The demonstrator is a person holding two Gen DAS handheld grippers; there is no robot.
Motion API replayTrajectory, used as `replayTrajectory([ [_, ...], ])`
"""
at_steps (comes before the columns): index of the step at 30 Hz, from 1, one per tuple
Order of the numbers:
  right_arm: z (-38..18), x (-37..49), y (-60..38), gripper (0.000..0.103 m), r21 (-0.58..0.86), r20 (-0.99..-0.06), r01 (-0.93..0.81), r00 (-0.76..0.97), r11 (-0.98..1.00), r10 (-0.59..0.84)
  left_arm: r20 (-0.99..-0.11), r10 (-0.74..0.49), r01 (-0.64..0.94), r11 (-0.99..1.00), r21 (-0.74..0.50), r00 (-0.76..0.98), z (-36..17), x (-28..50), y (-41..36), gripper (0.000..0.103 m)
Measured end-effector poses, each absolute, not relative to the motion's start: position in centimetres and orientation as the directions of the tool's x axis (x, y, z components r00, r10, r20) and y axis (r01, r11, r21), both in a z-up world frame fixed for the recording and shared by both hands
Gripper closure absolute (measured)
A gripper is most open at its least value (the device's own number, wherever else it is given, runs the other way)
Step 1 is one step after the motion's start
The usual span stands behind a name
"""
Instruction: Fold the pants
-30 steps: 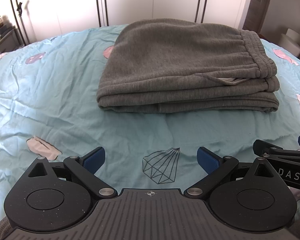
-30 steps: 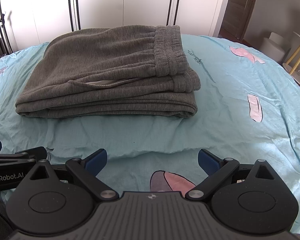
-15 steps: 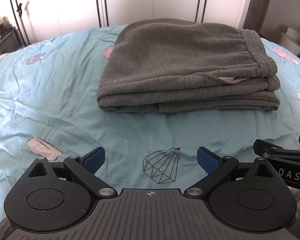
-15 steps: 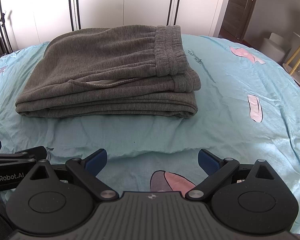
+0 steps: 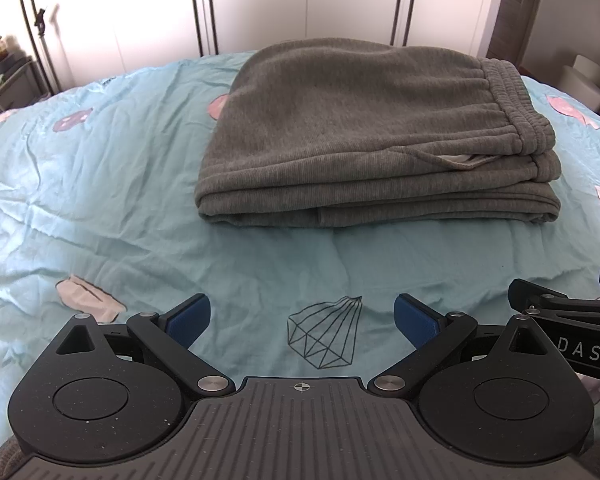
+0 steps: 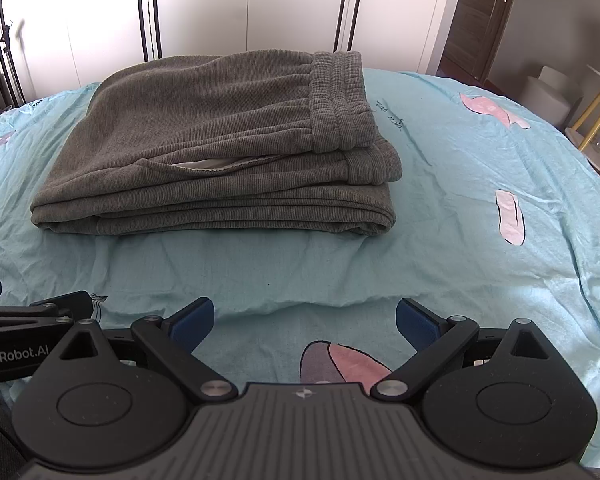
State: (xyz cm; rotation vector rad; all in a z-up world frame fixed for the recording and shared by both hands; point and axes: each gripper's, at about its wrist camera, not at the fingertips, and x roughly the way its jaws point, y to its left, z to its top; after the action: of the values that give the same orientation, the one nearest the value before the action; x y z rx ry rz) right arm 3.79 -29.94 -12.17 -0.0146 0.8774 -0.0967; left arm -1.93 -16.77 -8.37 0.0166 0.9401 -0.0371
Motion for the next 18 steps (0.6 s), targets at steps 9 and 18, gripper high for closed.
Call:
replayTrajectory([
  [9, -12.14, 3.79, -29.88, 0.005, -0.054, -0.768, 0.078, 0.634, 0.996, -0.091, -0.807, -0.025, 0.042, 0.999, -0.001, 0.59, -8.37, -1.94, -16.77, 0.002],
  [18, -12.19, 3.85, -29.8, 0.005, -0.063, -0.767, 0.073, 0.635, 0.995, -0.095, -0.809, -0.025, 0.042, 0.999, 0.0, 0.588, -8.43, -1.91, -16.8, 0.002],
])
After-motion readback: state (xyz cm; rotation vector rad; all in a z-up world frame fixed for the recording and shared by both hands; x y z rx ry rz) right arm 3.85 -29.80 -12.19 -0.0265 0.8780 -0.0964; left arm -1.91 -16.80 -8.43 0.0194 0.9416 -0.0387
